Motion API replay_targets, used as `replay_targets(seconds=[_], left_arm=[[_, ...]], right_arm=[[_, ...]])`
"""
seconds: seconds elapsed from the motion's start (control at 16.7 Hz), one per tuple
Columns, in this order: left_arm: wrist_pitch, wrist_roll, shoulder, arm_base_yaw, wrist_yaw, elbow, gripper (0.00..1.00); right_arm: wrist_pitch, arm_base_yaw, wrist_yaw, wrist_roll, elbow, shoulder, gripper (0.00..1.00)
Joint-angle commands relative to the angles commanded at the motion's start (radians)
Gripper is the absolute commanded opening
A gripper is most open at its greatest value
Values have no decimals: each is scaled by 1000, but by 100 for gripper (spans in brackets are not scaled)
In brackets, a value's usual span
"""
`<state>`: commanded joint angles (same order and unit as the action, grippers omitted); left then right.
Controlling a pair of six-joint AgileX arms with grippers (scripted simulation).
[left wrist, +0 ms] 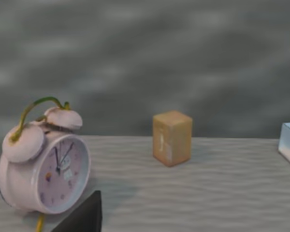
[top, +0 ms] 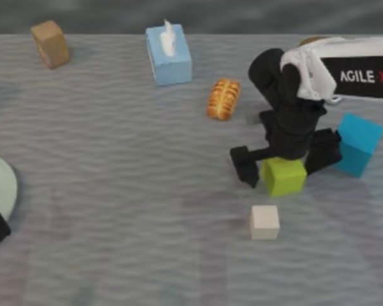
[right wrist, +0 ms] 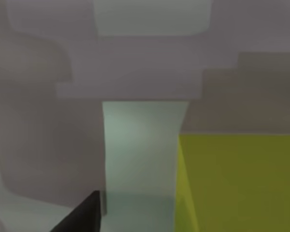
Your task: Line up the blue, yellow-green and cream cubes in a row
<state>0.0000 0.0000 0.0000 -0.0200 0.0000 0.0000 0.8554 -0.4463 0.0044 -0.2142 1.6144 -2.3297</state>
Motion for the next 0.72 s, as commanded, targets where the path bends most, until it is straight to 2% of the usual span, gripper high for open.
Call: replay_targets(seconds=[0.72], left_arm=[[0, 0, 0, 0, 0, 0, 100]], right_arm=[[0, 0, 0, 0, 0, 0, 2]])
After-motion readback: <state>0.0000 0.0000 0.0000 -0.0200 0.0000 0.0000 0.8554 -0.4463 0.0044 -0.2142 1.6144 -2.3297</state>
